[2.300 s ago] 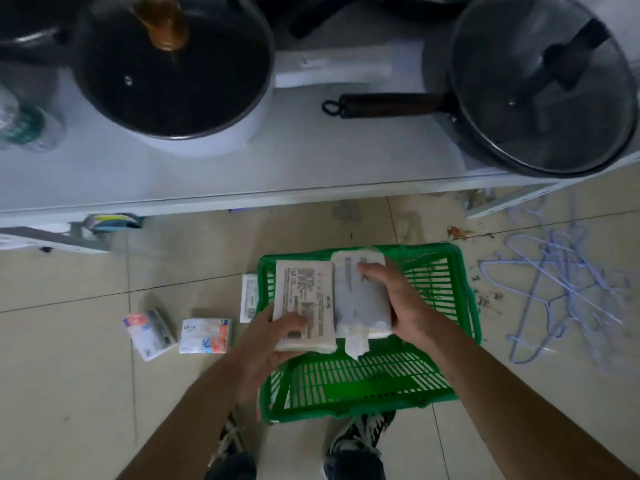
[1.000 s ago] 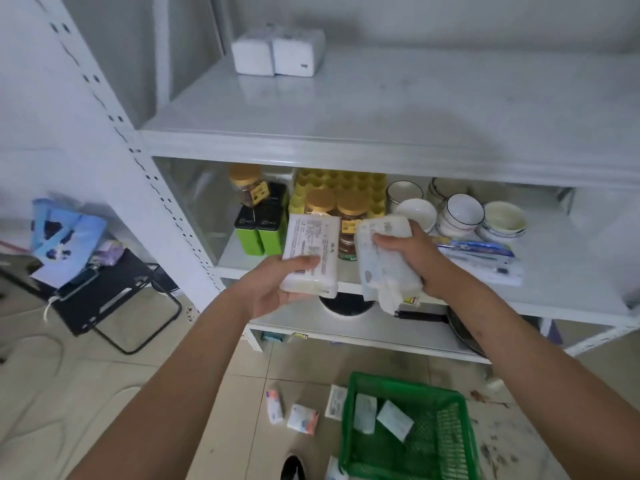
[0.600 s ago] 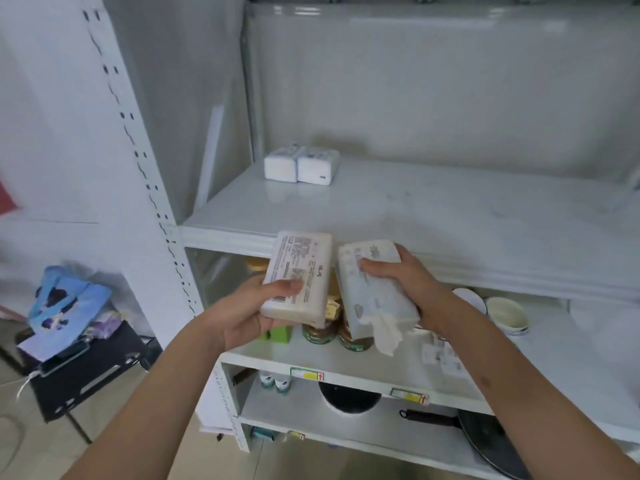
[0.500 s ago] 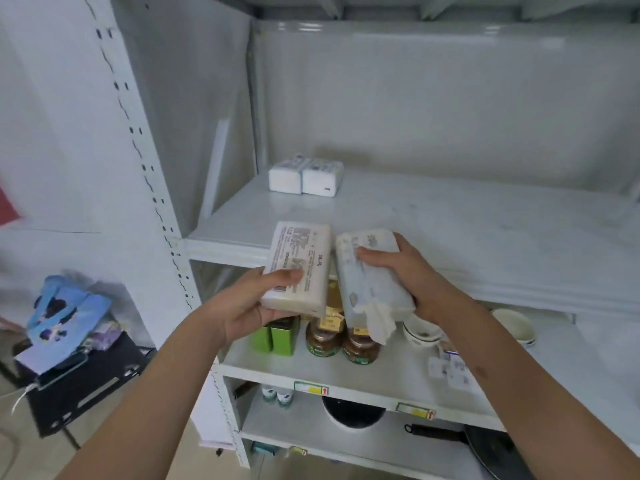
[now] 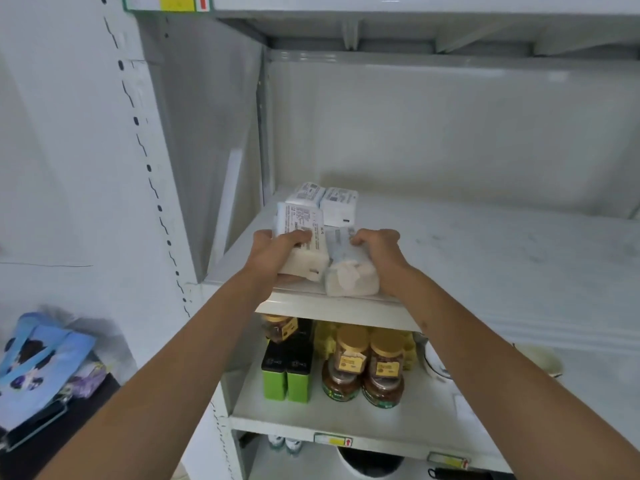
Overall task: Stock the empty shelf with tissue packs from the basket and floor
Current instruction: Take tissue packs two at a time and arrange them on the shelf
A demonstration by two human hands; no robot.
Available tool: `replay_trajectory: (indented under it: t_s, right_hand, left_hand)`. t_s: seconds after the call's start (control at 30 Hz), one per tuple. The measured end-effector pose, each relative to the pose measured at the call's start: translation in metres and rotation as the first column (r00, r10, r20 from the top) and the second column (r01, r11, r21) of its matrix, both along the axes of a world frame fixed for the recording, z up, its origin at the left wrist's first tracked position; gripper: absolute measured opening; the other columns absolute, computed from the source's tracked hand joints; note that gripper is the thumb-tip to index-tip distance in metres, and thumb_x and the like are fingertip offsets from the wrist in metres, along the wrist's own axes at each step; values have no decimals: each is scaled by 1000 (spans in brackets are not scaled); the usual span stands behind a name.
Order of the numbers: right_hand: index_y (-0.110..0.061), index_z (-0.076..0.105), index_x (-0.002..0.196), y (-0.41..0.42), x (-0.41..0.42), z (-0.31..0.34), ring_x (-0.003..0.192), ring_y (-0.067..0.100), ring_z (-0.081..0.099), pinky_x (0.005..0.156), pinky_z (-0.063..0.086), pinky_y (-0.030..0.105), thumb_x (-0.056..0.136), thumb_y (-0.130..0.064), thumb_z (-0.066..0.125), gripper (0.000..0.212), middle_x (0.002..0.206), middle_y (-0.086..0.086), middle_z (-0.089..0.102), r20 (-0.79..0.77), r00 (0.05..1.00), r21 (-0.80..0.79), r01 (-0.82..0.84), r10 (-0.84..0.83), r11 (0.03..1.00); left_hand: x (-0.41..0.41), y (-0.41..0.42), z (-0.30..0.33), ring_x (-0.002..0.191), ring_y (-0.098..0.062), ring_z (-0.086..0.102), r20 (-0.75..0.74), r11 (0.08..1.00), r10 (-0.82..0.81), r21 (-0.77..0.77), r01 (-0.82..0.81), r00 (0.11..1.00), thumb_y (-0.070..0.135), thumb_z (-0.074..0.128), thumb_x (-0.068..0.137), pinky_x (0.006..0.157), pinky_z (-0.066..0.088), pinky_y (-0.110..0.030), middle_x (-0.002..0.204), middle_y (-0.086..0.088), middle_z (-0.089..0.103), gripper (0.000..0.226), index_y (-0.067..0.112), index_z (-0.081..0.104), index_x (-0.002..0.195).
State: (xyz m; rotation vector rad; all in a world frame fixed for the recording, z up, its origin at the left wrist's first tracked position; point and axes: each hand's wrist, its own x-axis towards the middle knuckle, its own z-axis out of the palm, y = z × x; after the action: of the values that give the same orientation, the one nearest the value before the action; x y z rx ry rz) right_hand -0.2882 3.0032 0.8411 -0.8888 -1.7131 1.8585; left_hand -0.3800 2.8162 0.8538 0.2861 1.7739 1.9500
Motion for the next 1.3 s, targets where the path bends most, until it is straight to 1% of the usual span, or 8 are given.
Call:
replay_trajectory:
  t_s: [0.1,0.2,0.4,0.6,0.67,0.87,1.07,1.3]
  right_hand:
    - [-23,51,103,-6,-1,-8,94,21,60,74,51,36,63,-36,66,45,114,7,58,-125,984,79,138,-128,987]
    - [-20,64,95,-8,18,-17,109,28,63,93,54,42,77,-34,61,23,112,4,65,-254,953,133,202,-164,970]
    - [-36,39,149,-13,55,-30,122,-8,48,104,43,18,69,-56,77,91,141,-22,40,189,960,633,-281,208,721]
    - [-19,27,162,-12,18,-25,142,22,37,123,33,40,90,-38,76,89,157,2,25,283,955,729,-273,87,628]
    - [-19,24,163,-7,5,-24,141,27,40,123,34,39,92,-41,74,90,154,6,23,308,949,718,-282,72,636]
    - [-18,31,157,7,-30,-24,127,31,53,98,42,34,90,-39,73,82,140,11,49,267,964,733,-189,-20,654]
    - [-29,31,112,16,-49,-30,81,18,61,66,45,36,81,-49,72,55,101,-4,60,240,963,662,-70,-123,746]
    - [-26,39,130,16,-58,-33,108,33,61,75,42,40,86,-68,58,64,114,2,65,292,928,753,-73,-233,653]
  left_hand:
    - [-15,6,-9,101,-24,71,-136,993,1,-119,-17,991,43,84,78,92,60,-46,120,-7,69,69,15,52,132]
    - [-19,2,-14,96,-14,73,-315,987,-60,-162,8,947,55,78,80,88,57,-33,114,2,74,57,23,61,125]
    - [-40,-33,-34,95,11,67,-551,949,-267,-292,117,791,37,89,74,73,52,-7,108,23,74,51,41,63,118]
    - [-77,-18,-33,103,-6,68,-627,916,-308,-399,44,716,31,83,83,90,56,-29,116,16,73,49,34,64,128]
    - [-89,-9,-36,103,-9,65,-645,910,-304,-414,13,701,34,81,85,81,51,-20,118,14,71,50,34,62,131]
    - [-114,15,-40,115,-22,64,-693,889,-302,-452,-68,655,37,77,87,97,50,-33,126,3,72,49,26,63,132]
    - [-128,31,-44,118,-25,63,-711,895,-277,-436,-95,647,36,76,87,96,45,-29,129,1,70,50,25,60,134]
    - [-131,37,-50,123,-27,58,-703,901,-267,-425,-89,659,33,71,93,98,43,-33,134,2,62,56,22,45,142]
